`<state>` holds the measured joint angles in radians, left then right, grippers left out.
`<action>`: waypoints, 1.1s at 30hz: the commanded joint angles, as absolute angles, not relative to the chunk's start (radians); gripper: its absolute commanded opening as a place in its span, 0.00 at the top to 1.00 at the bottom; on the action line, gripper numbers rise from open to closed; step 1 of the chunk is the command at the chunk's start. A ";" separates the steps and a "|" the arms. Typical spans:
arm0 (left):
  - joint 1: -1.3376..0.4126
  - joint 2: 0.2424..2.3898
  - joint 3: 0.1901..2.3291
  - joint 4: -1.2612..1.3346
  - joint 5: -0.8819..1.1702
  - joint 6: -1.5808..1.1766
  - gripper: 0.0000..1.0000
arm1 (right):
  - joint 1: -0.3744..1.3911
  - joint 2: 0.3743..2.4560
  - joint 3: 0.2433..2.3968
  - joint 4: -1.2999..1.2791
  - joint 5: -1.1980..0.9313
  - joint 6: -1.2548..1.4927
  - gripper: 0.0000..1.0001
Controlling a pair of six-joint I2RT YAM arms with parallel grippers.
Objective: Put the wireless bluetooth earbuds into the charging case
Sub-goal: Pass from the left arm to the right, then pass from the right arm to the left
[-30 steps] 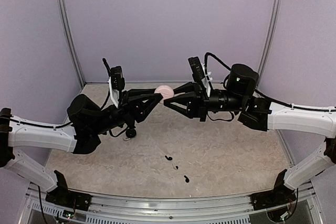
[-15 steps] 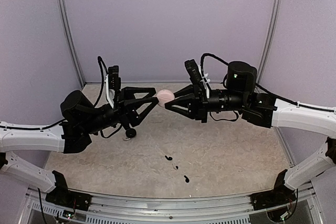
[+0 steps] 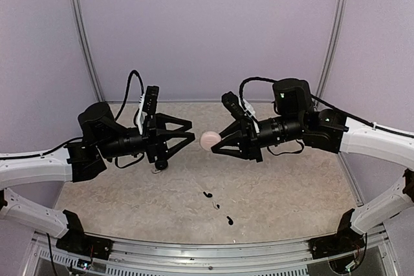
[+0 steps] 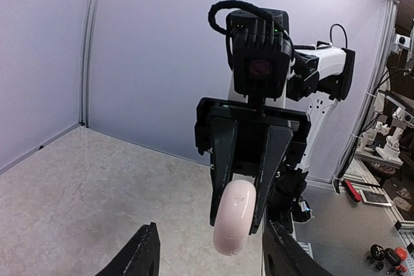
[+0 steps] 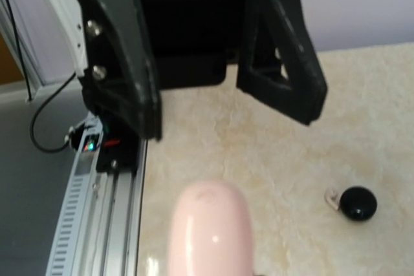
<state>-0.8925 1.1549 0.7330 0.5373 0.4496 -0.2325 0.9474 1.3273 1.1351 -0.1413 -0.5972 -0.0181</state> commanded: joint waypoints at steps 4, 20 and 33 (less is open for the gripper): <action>-0.895 1.173 0.778 0.419 0.531 -0.186 0.47 | 0.957 1.331 1.194 -0.272 -0.607 -0.064 0.88; -0.956 1.237 0.801 0.403 0.602 -0.135 0.58 | 0.959 1.414 1.252 -0.339 -0.672 -0.077 0.89; -0.966 1.259 0.811 0.431 0.612 -0.136 0.78 | 0.960 1.429 1.258 -0.363 -0.706 -0.090 0.90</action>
<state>-0.9508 1.2533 0.7788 0.3939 0.5789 -0.1471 0.9489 1.4113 1.2293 -0.3546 -0.6956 -0.0776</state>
